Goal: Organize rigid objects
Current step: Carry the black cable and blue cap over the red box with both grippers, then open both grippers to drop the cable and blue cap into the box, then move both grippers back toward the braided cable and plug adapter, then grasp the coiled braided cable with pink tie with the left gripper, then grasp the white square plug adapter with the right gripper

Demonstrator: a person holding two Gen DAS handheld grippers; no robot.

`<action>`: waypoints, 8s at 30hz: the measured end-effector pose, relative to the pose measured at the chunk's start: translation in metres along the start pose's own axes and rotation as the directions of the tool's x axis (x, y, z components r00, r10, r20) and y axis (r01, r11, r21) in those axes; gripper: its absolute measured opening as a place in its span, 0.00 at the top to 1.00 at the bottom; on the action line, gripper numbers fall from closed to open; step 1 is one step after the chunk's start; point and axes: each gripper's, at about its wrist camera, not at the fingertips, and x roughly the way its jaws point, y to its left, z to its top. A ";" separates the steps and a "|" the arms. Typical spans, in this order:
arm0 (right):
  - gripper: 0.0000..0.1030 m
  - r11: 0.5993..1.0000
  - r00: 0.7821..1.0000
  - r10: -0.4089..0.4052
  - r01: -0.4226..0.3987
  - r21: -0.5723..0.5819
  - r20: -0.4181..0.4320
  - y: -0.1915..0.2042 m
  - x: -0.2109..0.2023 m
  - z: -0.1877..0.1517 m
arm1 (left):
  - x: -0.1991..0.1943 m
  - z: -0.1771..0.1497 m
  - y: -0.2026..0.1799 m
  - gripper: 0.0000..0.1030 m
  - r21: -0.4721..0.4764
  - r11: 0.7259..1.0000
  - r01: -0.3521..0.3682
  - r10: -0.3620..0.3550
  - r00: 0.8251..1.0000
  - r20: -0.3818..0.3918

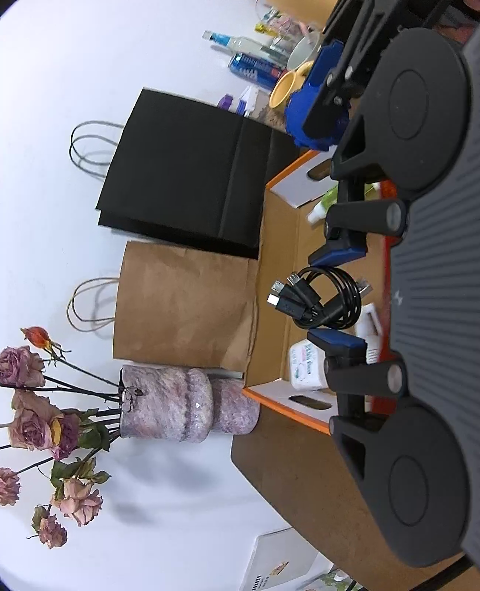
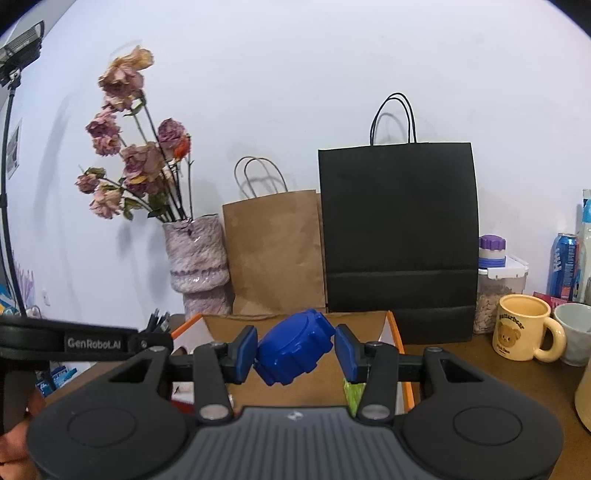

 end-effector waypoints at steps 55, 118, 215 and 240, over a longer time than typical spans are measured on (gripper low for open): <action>0.01 0.998 0.980 -0.058 0.054 -0.029 -0.192 -0.032 0.146 -0.013 | 0.120 0.027 0.013 0.00 0.040 0.992 -0.120 0.122 0.991 -0.061; 0.00 0.988 0.945 -0.144 0.124 -0.087 -0.295 -0.013 -0.097 -0.112 | -0.082 -0.128 0.018 0.00 0.119 0.991 -0.057 0.082 0.973 -0.214; 0.00 0.989 0.952 -0.147 0.142 -0.036 -0.267 -0.013 -0.099 -0.125 | -0.094 -0.143 0.029 0.11 0.047 0.998 -0.050 0.054 0.994 -0.093; 0.23 0.993 0.945 -0.071 0.035 -0.117 -0.320 0.067 -0.027 -0.115 | -0.100 -0.134 0.074 0.11 -0.012 0.995 -0.094 0.093 0.993 -0.076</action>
